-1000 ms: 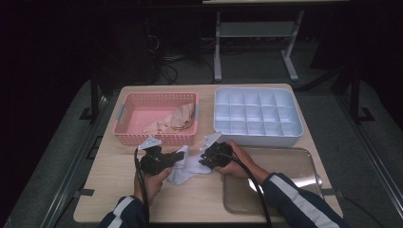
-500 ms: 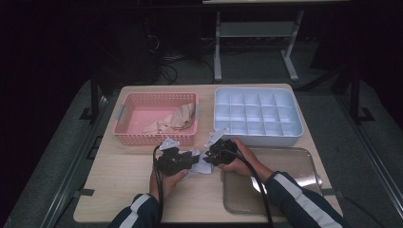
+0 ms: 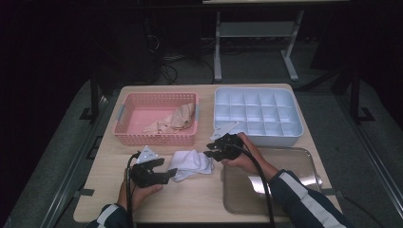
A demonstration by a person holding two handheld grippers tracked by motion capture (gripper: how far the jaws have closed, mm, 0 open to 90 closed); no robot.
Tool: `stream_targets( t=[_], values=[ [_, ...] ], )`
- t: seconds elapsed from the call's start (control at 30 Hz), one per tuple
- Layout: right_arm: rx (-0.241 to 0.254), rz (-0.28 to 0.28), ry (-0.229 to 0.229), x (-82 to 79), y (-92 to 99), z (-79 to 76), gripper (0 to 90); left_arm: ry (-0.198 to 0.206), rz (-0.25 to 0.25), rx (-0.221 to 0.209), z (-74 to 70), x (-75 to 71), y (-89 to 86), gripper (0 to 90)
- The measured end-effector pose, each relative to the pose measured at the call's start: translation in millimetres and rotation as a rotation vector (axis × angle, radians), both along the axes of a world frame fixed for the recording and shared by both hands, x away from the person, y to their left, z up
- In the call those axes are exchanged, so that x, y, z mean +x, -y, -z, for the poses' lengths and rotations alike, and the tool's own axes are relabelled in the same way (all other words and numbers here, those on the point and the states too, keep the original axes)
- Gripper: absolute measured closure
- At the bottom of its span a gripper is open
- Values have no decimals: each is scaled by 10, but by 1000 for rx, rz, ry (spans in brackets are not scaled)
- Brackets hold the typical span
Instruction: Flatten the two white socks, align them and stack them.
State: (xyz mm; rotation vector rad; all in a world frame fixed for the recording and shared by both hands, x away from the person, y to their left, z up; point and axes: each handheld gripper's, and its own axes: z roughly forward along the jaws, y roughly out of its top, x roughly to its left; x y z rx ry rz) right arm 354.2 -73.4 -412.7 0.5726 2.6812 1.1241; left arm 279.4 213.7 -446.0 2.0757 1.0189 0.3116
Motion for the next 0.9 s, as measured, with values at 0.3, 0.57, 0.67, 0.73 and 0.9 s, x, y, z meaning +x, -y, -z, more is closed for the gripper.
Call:
stream_targets(
  t=[0.3,0.57,0.67,0.73,0.9],
  values=[
    [-1,-67,21,-144,-377,58,668,-20,-8,54,215,77,86,399],
    [-131,-15,-19,-51,-419,327,672,-1,28,77,208,57,76,654],
    [-135,-18,-25,-44,-360,338,780,-17,39,73,198,52,54,767],
    [-132,-11,-36,-58,-301,303,791,-27,30,62,200,47,55,790],
    [-112,7,-59,-95,-150,231,788,-25,30,65,198,52,52,793]
  ],
)
